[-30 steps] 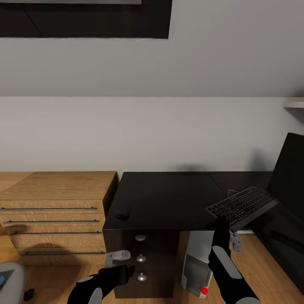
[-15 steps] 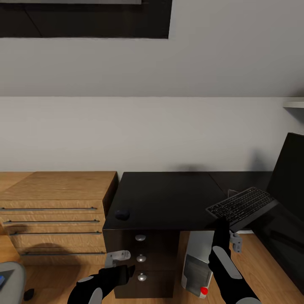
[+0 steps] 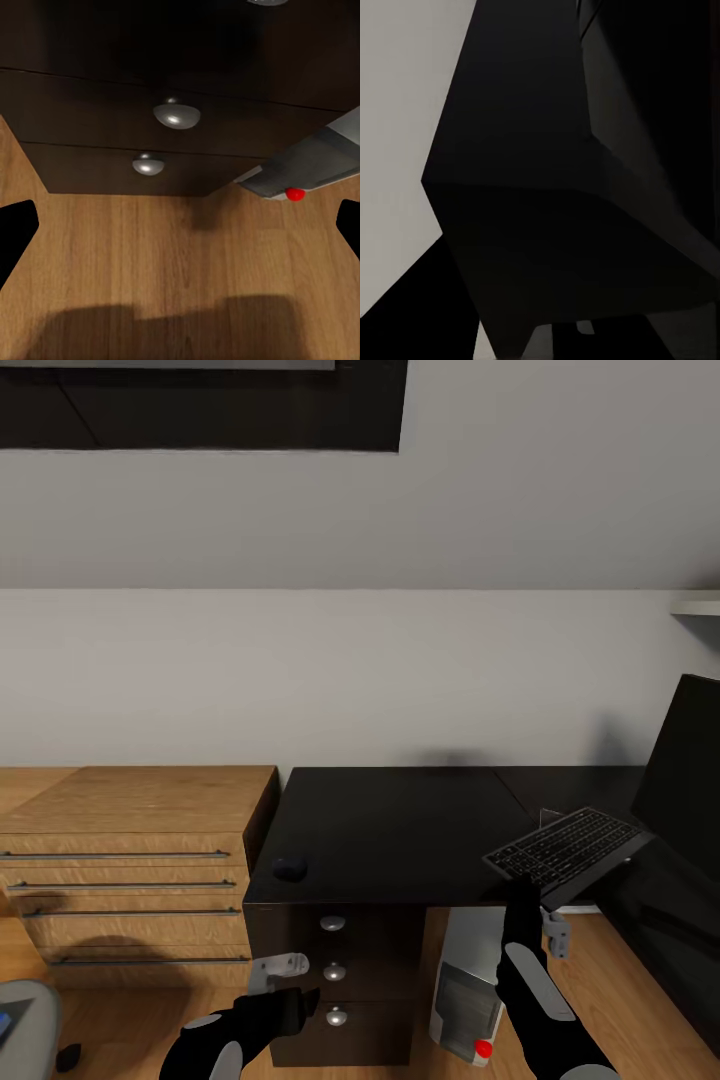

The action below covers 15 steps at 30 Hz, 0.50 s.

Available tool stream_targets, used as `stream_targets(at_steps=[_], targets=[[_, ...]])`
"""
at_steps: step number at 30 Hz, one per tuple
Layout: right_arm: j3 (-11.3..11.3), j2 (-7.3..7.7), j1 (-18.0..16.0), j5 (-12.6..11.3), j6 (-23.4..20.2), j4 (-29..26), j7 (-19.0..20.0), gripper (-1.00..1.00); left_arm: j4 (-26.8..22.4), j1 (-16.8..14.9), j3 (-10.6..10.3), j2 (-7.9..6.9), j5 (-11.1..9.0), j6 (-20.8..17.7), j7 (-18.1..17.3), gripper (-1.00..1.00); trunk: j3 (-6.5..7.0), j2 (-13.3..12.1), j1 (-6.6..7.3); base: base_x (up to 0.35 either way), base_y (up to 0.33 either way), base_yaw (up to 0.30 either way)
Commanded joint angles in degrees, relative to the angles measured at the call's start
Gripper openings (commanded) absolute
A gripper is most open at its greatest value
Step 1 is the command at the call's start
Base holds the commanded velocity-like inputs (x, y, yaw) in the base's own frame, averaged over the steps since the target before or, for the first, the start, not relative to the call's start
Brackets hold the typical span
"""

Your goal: In the bedroom, organize the workspace by keeping the computer under the desk, ensuring the monitor is on the desk, placing the keyboard on the desk next to the monitor, placing the mouse on the desk next to the keyboard, moving the folder from the swivel chair onto the desk next to the mouse, stacking the notebook on top of the folder with the pen on top of the notebook, and positioning the swivel chair next to the desk.

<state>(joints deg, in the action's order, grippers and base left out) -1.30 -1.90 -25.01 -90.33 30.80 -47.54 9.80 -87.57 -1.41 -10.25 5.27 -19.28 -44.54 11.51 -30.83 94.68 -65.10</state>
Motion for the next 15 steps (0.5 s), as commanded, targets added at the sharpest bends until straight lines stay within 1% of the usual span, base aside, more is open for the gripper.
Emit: stream_targets(at_steps=[1, 8, 10, 14, 15], targets=[[-0.08, -0.04, -0.05, -0.55, 0.03, -0.01, 0.41, -1.0, -0.06, -0.02, -0.03, 0.0, -0.61, -0.19, 0.53, 1.0, -0.06, 0.03, 0.0, 0.0, 0.0, 0.0], [0.12, 0.04, -0.04, -0.55, -0.47, -0.07, -0.04, -1.0, -0.06, -0.04, -0.04, 0.0, -0.59, -0.19, 0.53, 1.0, -0.06, 0.03, 0.0, 0.0, 0.0, 0.0], [0.21, 0.05, -0.06, -0.55, -1.75, -0.14, -0.2, -1.0, -0.1, -0.03, -0.04, -0.03, -0.59, -0.19, 0.53, 1.0, -0.06, 0.03, 0.0, 0.0, 0.0, 0.0], [0.28, 0.05, -0.05, -0.45, -6.56, -0.17, -0.24, -1.0, -0.11, -0.02, -0.04, -0.03, -0.53, -0.21, 0.53, 1.0, -0.06, 0.03, 0.0, 0.0, 0.0, 0.0], [0.28, 0.07, -0.04, -0.44, -6.94, -0.17, -0.23, -1.0, -0.1, -0.03, -0.04, -0.02, -0.52, -0.2, 0.53, 1.0, -0.06, 0.03, 0.0, 0.0, 0.0, 0.0]])
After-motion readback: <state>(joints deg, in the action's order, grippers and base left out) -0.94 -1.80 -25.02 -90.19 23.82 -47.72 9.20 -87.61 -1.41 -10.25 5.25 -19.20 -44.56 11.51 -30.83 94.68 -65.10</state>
